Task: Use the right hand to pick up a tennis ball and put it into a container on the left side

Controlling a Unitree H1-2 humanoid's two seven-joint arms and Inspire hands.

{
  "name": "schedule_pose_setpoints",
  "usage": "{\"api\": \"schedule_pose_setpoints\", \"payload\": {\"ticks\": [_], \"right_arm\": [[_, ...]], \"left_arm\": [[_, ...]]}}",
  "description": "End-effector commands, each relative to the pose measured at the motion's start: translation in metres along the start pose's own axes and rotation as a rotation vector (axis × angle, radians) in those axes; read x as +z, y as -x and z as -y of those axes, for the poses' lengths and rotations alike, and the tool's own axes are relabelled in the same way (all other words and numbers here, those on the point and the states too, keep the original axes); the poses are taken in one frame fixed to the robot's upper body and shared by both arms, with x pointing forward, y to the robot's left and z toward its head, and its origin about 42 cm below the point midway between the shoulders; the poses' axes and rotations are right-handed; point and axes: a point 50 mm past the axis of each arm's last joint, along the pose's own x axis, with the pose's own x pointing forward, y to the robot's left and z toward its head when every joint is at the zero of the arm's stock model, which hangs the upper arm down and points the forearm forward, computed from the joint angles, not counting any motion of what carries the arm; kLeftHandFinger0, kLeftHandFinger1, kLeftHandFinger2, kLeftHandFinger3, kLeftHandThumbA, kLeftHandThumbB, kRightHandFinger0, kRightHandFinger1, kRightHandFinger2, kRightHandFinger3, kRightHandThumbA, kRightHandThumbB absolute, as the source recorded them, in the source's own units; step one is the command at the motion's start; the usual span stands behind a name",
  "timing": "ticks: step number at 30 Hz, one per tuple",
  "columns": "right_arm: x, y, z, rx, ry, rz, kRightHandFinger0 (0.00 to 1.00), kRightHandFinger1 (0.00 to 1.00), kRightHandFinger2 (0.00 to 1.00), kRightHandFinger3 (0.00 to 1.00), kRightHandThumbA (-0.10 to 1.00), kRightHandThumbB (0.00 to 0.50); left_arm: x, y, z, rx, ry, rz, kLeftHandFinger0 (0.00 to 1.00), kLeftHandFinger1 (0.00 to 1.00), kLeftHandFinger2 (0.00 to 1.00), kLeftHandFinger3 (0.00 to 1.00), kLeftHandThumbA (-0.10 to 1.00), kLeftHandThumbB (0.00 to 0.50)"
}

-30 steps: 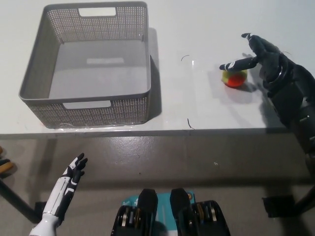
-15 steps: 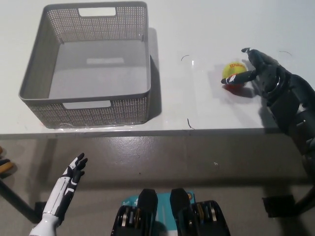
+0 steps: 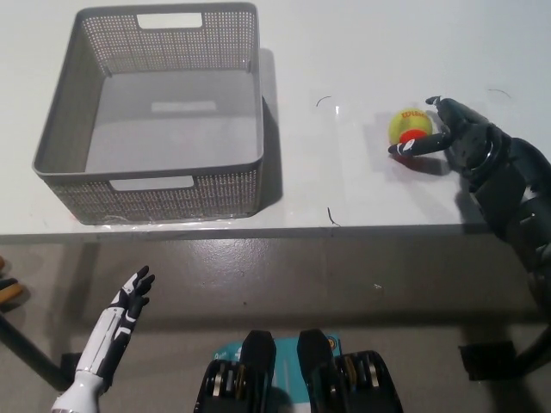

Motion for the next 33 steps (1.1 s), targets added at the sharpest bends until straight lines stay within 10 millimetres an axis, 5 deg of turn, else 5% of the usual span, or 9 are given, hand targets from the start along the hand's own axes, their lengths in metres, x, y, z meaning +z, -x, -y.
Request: {"api": "schedule_pose_setpoints", "payload": {"ticks": [1,7,9,10,12,13,14,17,33], "right_arm": [[0.023,0.001,0.029,-0.075,-0.024,0.07,1.0,1.0,1.0,1.0,1.0,0.483],[0.026,0.001,0.029,-0.124,-0.103,0.102,1.0,1.0,1.0,1.0,1.0,0.448],[0.026,0.002,0.026,-0.198,-0.183,0.158,1.0,1.0,1.0,1.0,0.86,0.408],[0.024,0.003,0.025,-0.244,-0.235,0.175,0.61,0.62,0.58,0.55,0.7,0.377],[0.026,0.004,0.023,-0.289,-0.337,0.201,0.07,0.1,0.16,0.19,0.29,0.219],[0.027,0.004,0.021,-0.303,-0.376,0.212,0.0,0.03,0.16,0.17,-0.05,0.192],[0.028,0.005,0.02,-0.313,-0.405,0.224,0.0,0.05,0.2,0.2,-0.09,0.185],[0.026,0.004,0.014,-0.295,-0.477,0.228,0.0,0.33,0.75,0.7,-0.1,0.138],[0.024,0.005,0.016,-0.308,-0.689,0.266,0.0,0.33,0.72,0.72,-0.1,0.129]], "left_arm": [[0.007,-0.005,-0.008,-0.004,-0.022,0.055,1.0,1.0,1.0,1.0,1.0,0.249],[0.009,-0.009,-0.009,-0.001,-0.017,0.062,1.0,1.0,1.0,1.0,1.0,0.25],[0.009,-0.009,-0.009,-0.004,-0.019,0.062,1.0,1.0,1.0,1.0,1.0,0.247],[0.01,-0.01,-0.008,-0.006,-0.015,0.062,1.0,1.0,1.0,1.0,1.0,0.247],[0.01,-0.012,-0.008,-0.006,-0.014,0.062,1.0,1.0,1.0,1.0,1.0,0.254],[0.01,-0.013,-0.008,-0.005,-0.015,0.063,1.0,1.0,1.0,1.0,1.0,0.255],[0.01,-0.014,-0.008,-0.005,-0.017,0.066,1.0,1.0,1.0,1.0,1.0,0.254],[0.01,-0.015,-0.009,-0.008,-0.018,0.069,1.0,1.0,1.0,1.0,1.0,0.257],[0.011,-0.013,-0.01,-0.008,-0.008,0.066,1.0,1.0,1.0,1.0,1.0,0.258]]}}
